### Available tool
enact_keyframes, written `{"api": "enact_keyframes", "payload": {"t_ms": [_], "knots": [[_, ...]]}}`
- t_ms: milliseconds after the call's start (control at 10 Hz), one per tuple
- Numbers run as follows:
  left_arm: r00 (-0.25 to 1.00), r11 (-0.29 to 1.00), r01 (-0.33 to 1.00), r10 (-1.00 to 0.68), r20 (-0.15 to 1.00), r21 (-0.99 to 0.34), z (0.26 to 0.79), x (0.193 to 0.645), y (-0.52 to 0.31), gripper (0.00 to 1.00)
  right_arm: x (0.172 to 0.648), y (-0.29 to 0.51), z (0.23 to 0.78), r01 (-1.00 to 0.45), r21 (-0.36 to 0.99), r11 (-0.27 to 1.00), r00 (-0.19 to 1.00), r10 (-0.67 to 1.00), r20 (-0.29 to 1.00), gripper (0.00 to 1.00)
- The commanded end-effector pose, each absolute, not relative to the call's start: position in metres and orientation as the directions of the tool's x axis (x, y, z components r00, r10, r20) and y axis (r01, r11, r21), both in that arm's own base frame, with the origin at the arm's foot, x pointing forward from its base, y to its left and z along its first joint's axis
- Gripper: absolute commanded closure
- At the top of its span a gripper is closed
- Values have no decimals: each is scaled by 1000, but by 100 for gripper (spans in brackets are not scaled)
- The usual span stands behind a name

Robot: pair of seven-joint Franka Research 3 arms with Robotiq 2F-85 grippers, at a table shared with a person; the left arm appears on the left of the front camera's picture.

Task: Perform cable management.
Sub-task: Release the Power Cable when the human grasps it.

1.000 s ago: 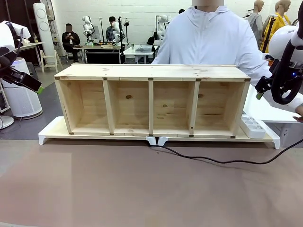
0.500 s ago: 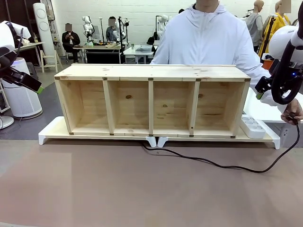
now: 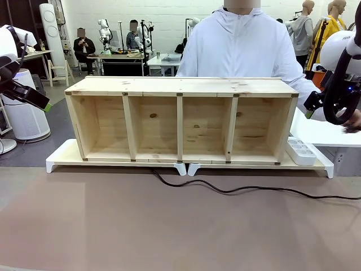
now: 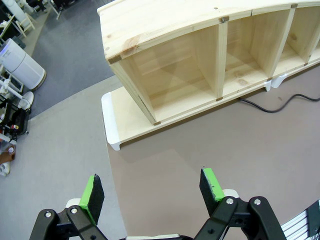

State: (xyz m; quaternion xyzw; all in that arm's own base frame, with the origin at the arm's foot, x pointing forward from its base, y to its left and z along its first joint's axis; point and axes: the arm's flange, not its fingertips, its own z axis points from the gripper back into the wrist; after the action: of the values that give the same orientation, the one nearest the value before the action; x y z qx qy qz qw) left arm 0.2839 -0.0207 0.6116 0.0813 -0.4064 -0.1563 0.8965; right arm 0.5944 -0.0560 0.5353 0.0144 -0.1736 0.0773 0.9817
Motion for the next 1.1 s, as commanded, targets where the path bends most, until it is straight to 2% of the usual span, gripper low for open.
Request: {"api": "enact_keyframes", "payload": {"t_ms": [0, 1000], "knots": [[615, 937, 210, -349, 707, 280, 611, 286, -21, 0, 595, -56, 535, -157, 2, 988, 928, 147, 342, 2], [615, 937, 210, -349, 707, 280, 611, 286, -21, 0, 595, -56, 535, -157, 2, 988, 928, 147, 342, 2]]}}
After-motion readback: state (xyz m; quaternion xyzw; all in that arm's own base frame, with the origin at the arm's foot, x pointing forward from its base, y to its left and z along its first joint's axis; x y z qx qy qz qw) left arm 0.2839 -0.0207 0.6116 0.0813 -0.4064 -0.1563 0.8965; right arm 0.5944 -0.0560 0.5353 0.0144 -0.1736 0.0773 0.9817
